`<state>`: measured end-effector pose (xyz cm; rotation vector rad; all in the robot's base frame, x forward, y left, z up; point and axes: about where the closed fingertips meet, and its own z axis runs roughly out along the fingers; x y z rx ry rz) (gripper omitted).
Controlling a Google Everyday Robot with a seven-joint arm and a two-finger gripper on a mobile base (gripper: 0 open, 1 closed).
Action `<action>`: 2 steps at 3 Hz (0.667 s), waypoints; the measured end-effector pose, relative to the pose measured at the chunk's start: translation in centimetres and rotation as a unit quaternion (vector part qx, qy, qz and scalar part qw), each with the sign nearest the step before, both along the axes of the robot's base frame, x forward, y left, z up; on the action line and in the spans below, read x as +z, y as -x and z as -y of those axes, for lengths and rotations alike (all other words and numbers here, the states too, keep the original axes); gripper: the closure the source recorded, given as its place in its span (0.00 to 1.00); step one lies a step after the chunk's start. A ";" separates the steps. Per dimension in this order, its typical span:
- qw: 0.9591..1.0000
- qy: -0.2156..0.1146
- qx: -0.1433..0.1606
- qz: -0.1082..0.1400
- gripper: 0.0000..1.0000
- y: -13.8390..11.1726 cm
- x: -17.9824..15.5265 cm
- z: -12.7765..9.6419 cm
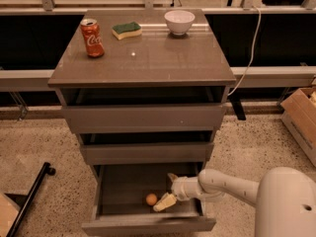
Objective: Pick orange from bottom drawer and place on counter
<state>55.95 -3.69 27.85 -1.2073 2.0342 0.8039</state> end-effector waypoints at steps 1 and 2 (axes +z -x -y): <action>1.000 -0.025 -0.009 -0.002 0.00 -1.2 -3.4 -1.8; 0.999 -0.039 -0.010 -0.014 0.00 -2.4 -7.0 -3.7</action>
Offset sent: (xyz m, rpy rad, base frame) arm 0.0453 0.0586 -0.1148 0.1062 0.0514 -0.0246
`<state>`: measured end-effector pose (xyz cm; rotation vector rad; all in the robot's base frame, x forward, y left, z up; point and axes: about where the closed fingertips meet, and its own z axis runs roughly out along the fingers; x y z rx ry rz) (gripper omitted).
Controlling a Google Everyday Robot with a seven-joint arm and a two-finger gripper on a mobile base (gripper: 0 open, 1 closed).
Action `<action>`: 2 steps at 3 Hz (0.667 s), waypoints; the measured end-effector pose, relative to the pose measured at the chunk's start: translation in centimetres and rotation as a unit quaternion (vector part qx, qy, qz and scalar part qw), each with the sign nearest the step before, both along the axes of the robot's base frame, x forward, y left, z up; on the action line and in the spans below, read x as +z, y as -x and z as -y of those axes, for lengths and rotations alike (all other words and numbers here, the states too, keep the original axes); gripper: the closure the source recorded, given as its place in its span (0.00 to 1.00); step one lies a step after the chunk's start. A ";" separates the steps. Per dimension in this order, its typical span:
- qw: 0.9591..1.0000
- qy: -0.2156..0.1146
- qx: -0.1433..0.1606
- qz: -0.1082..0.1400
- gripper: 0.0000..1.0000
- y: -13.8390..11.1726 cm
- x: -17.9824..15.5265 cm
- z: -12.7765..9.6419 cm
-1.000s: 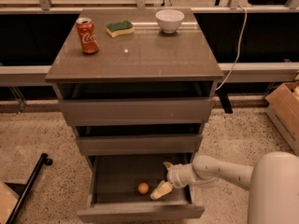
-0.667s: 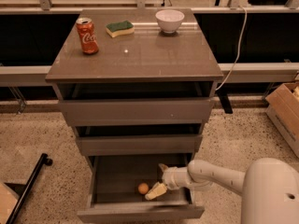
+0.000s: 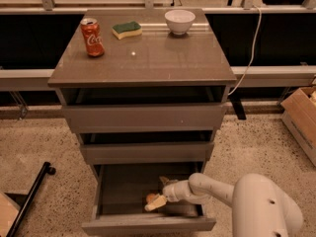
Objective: Pick orange from bottom drawer and place on counter
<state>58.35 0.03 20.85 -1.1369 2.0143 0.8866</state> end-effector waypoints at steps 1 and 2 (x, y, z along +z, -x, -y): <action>1.000 -0.001 -0.003 -0.018 0.00 -0.7 -3.3 -1.3; 0.999 -0.002 -0.012 -0.034 0.00 -0.5 -6.0 -2.3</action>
Offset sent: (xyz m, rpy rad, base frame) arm 0.0063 0.0303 -0.0910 0.0035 0.1040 -0.0513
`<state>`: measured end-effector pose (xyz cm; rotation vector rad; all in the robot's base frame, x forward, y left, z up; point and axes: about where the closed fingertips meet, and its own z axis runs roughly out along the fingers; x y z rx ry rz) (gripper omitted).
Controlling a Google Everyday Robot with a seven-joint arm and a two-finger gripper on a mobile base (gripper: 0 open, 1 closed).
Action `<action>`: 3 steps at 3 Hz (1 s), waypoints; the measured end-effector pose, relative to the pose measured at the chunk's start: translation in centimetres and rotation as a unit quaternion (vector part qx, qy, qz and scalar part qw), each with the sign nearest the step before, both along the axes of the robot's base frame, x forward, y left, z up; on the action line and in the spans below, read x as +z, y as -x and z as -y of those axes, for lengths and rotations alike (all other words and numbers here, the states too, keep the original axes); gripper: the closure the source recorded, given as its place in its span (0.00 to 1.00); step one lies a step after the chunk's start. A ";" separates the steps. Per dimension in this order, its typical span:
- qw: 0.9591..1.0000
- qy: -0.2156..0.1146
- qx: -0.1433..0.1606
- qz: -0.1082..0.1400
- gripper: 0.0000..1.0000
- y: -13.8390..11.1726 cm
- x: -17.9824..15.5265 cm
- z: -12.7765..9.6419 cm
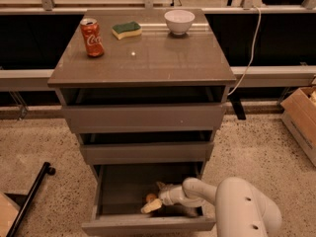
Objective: Pick orange from bottom drawer and place on counter
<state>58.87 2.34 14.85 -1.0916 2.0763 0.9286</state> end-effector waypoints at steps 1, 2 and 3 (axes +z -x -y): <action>1.000 0.001 -0.004 -0.010 0.00 0.4 -1.4 -0.8; 1.000 0.010 0.001 -0.012 0.18 0.9 -1.7 -1.4; 1.000 0.015 0.001 -0.018 0.42 1.5 -1.9 -1.5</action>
Offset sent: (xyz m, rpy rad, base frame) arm -0.0132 0.0172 -0.0197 -0.0445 0.0273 0.0096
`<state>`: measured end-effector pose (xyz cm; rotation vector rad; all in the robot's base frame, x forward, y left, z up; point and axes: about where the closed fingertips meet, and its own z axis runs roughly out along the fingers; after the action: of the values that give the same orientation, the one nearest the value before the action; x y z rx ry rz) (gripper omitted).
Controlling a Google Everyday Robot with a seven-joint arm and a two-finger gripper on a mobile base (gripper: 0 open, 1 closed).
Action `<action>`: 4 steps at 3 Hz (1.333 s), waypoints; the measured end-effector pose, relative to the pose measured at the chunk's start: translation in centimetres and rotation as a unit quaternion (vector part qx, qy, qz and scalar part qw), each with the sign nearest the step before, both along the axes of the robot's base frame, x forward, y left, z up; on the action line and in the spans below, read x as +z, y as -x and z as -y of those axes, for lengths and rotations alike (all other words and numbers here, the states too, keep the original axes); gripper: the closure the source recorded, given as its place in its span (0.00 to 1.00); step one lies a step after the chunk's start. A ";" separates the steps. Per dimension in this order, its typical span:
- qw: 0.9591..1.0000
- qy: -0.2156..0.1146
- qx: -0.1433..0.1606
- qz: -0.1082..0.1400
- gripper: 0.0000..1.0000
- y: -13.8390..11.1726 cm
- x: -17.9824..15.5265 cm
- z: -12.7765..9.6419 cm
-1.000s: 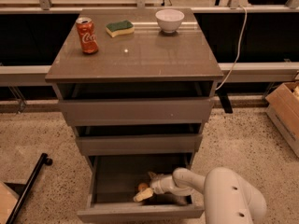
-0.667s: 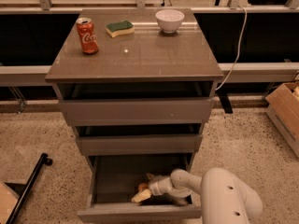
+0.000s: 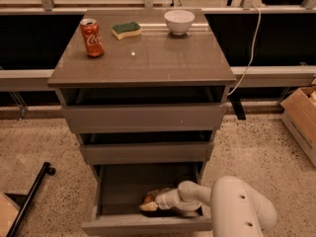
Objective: Pick orange from bottom drawer and place on counter
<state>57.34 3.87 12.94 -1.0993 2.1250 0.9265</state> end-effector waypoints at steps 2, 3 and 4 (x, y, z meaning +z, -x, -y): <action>1.000 -0.012 0.001 -0.004 0.88 0.3 1.6 0.3; 0.998 -0.050 0.012 0.025 1.00 -1.2 6.0 2.0; 0.988 -0.102 0.091 0.074 1.00 -0.7 14.1 5.3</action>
Offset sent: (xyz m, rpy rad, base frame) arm -0.0003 -0.0109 0.0386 0.0601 0.0079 0.0087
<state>58.01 -1.42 27.08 -1.2307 1.7894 1.0837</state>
